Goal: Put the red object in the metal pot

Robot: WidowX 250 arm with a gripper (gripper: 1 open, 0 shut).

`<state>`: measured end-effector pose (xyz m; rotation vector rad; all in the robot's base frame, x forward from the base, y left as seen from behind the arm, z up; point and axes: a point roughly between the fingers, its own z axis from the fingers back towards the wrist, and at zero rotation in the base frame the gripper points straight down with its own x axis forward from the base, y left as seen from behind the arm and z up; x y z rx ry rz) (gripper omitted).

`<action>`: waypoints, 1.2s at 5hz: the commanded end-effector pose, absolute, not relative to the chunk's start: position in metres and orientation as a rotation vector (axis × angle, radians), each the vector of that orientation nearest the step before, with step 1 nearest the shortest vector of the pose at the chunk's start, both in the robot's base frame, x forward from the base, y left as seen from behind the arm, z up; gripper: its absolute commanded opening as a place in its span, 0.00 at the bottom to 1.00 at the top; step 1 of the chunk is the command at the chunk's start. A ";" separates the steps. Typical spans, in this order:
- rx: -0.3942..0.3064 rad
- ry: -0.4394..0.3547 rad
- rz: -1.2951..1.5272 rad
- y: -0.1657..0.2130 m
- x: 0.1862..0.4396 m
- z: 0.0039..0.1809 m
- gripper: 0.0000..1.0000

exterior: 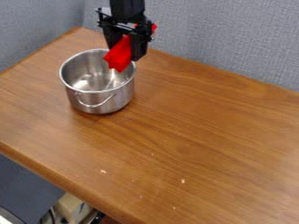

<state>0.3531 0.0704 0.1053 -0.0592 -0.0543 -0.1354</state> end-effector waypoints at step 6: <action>-0.014 -0.116 0.224 0.073 0.373 0.139 0.00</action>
